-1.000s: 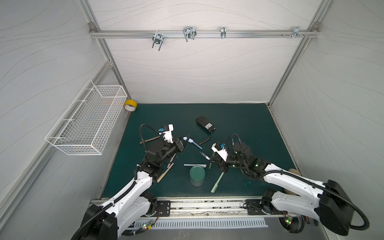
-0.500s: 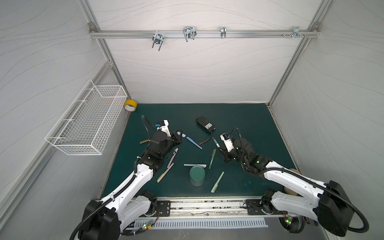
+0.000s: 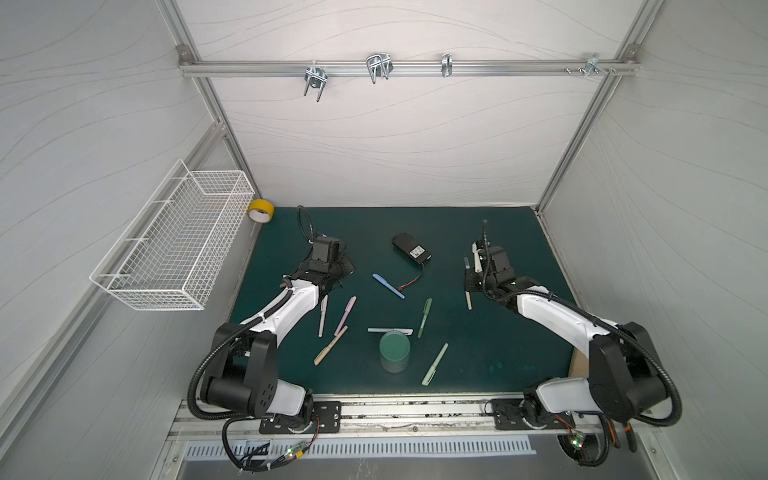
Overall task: Open the pen caps
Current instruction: 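Lower both grippers to the table, left holding the blue cap, right the uncapped pen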
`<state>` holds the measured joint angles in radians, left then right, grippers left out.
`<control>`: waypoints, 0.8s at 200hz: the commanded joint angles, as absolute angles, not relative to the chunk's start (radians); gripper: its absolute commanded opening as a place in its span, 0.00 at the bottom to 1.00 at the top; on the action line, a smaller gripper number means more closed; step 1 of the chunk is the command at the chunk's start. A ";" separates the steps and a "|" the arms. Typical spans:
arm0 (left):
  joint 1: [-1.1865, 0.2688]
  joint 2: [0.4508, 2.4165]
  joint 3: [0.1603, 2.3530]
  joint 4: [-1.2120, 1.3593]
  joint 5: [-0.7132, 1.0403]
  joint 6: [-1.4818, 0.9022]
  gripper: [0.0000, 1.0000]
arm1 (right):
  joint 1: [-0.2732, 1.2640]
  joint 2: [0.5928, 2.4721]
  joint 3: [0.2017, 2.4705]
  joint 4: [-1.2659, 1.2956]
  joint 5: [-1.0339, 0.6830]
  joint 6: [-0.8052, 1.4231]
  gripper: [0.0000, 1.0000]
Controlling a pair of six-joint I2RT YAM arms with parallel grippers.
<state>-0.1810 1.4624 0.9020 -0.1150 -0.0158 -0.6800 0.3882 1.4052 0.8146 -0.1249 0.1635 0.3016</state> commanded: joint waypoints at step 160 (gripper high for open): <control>-0.097 1.934 1.169 -0.285 -0.080 -0.638 0.06 | 0.230 1.820 1.054 -0.326 0.099 0.416 0.02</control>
<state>-0.1009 1.8977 1.1595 -0.2375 -0.0219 -0.6495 0.2382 1.7782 1.0317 -0.2741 0.1246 0.3969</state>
